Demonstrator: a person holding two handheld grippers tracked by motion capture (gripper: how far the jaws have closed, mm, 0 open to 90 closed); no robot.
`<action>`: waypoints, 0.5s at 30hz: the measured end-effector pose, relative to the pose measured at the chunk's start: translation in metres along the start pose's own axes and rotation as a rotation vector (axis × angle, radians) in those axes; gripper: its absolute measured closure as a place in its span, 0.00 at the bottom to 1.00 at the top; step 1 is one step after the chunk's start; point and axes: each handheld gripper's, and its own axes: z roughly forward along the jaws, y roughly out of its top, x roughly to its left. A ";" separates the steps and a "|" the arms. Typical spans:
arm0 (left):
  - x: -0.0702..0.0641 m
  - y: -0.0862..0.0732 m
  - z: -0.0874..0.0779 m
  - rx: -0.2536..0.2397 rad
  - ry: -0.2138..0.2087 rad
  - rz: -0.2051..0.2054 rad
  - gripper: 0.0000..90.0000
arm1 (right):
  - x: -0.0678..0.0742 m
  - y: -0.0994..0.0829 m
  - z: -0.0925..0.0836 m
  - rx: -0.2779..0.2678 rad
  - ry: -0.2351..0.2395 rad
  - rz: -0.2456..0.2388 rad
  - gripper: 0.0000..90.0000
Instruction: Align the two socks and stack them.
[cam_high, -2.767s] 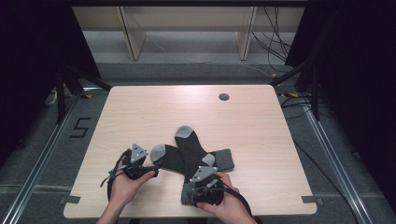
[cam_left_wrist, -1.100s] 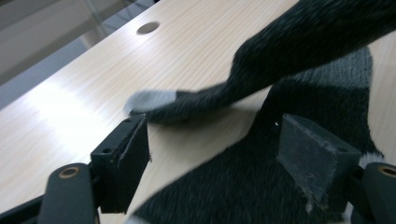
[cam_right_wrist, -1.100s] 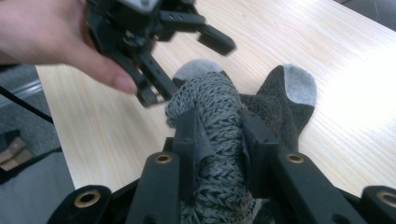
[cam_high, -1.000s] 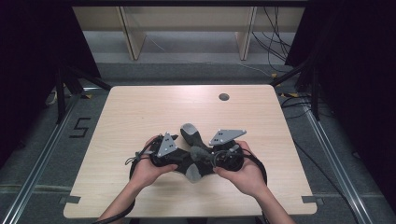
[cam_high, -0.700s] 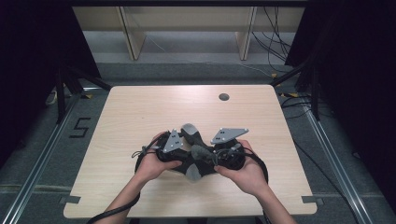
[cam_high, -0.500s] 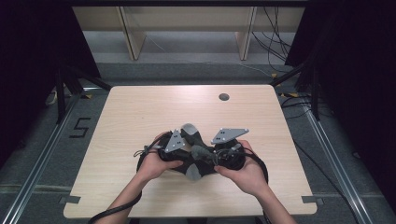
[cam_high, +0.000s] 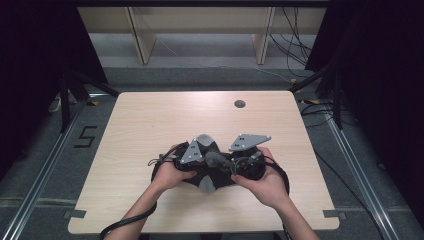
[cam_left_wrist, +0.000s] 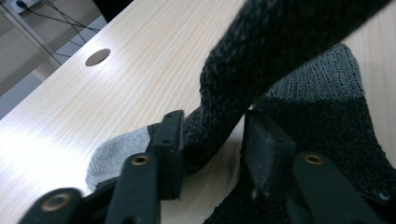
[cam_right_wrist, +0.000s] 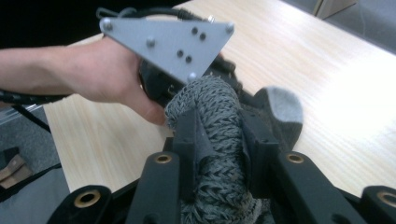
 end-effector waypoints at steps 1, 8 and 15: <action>0.001 0.001 0.000 -0.001 0.003 0.003 0.70 | -0.001 0.001 -0.001 -0.014 0.002 -0.011 0.79; 0.011 0.014 -0.022 -0.027 0.057 0.025 0.84 | -0.007 0.005 -0.017 -0.083 -0.028 0.000 0.79; 0.017 0.033 -0.065 0.003 0.087 0.070 0.90 | -0.012 0.005 -0.035 -0.169 -0.051 0.033 0.79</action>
